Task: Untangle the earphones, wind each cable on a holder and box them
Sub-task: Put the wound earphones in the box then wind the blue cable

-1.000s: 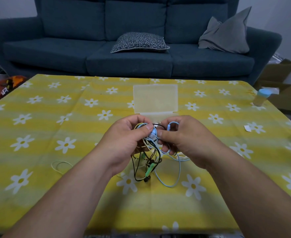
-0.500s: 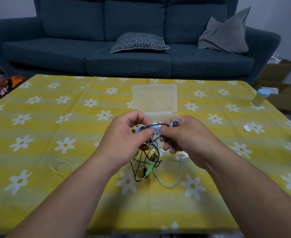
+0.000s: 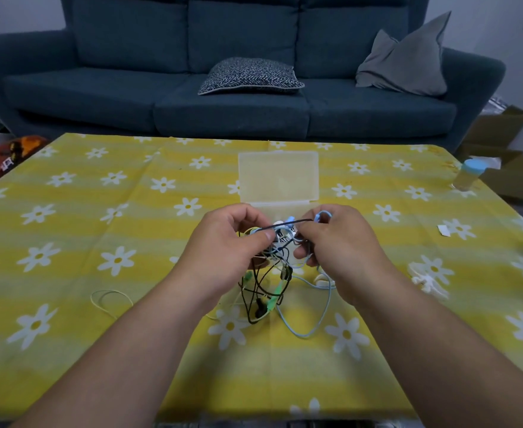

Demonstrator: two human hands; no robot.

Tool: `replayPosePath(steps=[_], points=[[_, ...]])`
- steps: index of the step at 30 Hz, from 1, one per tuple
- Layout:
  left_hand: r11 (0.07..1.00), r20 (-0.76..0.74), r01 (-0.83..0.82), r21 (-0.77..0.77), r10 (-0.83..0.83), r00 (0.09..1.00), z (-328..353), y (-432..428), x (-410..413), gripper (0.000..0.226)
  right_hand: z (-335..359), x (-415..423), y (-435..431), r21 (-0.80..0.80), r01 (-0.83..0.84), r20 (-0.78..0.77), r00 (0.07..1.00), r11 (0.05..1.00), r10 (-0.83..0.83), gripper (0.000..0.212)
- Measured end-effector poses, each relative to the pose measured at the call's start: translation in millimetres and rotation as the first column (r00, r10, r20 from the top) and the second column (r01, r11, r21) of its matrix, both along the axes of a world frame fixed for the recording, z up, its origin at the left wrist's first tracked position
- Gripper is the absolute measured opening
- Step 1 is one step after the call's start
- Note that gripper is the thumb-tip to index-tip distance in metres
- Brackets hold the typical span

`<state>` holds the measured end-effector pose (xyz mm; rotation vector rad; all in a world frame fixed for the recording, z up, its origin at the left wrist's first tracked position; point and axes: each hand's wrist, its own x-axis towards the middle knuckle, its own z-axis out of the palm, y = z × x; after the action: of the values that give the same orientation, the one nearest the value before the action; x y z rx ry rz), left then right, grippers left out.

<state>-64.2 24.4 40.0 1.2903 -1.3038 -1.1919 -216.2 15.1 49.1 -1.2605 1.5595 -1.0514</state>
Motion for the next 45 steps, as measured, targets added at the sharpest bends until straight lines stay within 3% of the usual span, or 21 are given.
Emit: replayPosePath(steps=[9,13,18,26,32,37,40,45], points=[[0.995,-0.11,-0.014,0.101,0.025,0.994,5,0,3,0.014,2,8,3,-0.016,-0.051,0.223,0.973,0.999,0.053,0.022],[0.998,-0.077,0.015,0.056,-0.01,0.997,7,1,4,0.018,1,8,4,0.036,-0.073,0.171,0.983,0.997,0.066,0.02],[0.994,-0.143,0.095,0.05,-0.087,0.986,11,3,3,0.018,-5,5,4,0.01,-0.093,-0.058,0.994,0.996,0.093,0.017],[0.989,-0.032,-0.071,0.133,0.076,0.997,4,-2,3,0.018,6,6,6,0.004,-0.075,0.157,0.985,0.997,0.074,0.018],[0.982,-0.053,-0.128,0.139,0.136,0.989,2,-5,6,0.014,9,-2,7,0.032,-0.224,-0.008,0.974,0.974,0.225,0.024],[0.984,-0.03,-0.16,0.075,0.163,0.986,4,-5,7,0.011,13,-7,6,-0.085,-0.217,-0.06,0.975,0.973,0.212,0.023],[0.99,0.023,-0.138,0.033,0.138,0.99,5,-4,9,0.01,14,-9,3,-0.162,-0.15,-0.038,0.989,0.975,0.146,0.02],[0.983,0.097,-0.179,-0.04,0.182,0.979,6,-5,13,0.013,16,-15,2,-0.158,-0.151,0.012,0.988,0.976,0.155,0.011]])
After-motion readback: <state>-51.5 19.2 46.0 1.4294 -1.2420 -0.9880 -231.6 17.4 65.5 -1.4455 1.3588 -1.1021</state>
